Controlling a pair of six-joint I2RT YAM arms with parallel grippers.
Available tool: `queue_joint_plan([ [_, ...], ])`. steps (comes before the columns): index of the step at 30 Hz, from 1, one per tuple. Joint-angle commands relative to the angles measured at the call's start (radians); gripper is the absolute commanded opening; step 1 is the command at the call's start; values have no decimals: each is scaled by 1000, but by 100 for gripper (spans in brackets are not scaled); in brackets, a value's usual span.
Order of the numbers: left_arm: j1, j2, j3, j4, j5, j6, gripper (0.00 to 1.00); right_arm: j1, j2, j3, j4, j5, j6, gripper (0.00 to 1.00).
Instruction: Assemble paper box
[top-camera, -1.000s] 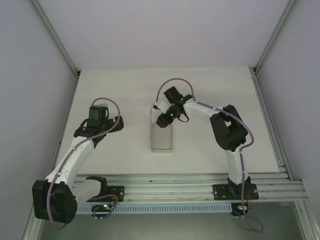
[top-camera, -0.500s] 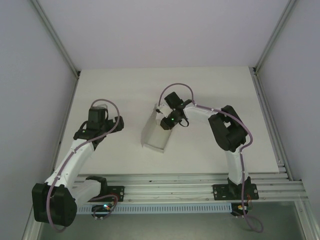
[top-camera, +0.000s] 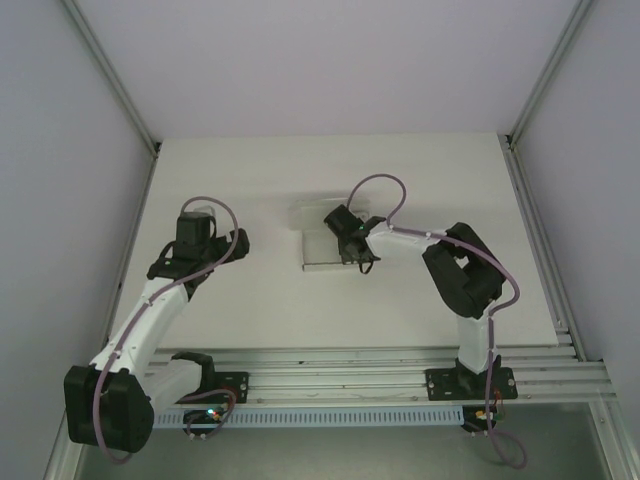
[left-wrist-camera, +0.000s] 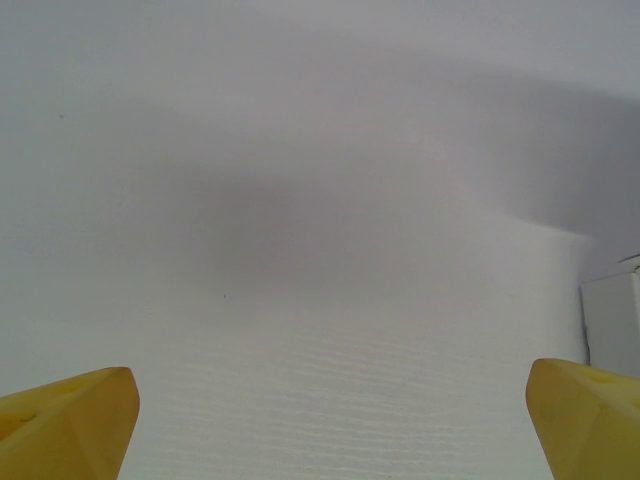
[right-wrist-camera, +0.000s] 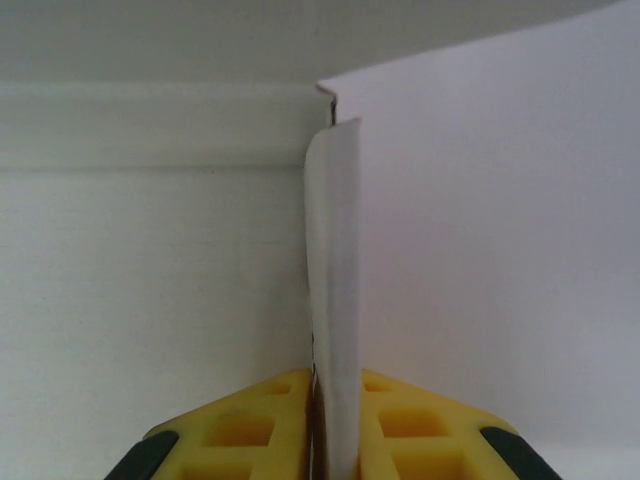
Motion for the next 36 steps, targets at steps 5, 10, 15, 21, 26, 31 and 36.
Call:
queue_joint_plan([
  [5, 2, 37, 20, 48, 107, 25, 100, 42, -99, -43, -14, 138, 154, 16],
  [10, -29, 74, 48, 89, 246, 115, 100, 42, -146, -53, 15, 121, 79, 25],
  [15, -82, 147, 109, 154, 358, 219, 100, 41, -250, -98, 83, 105, 0, 51],
  [21, -98, 352, 305, 88, 480, 325, 100, -4, -360, -142, 166, 79, -309, 100],
  [26, -122, 490, 440, 1, 574, 508, 100, -127, -396, -142, 228, -211, -586, 100],
  [31, -127, 583, 526, -66, 630, 656, 100, -187, -367, -77, 152, -398, -796, 100],
  [36, -135, 693, 658, -183, 662, 786, 94, -282, -272, 28, 67, -529, -826, 90],
])
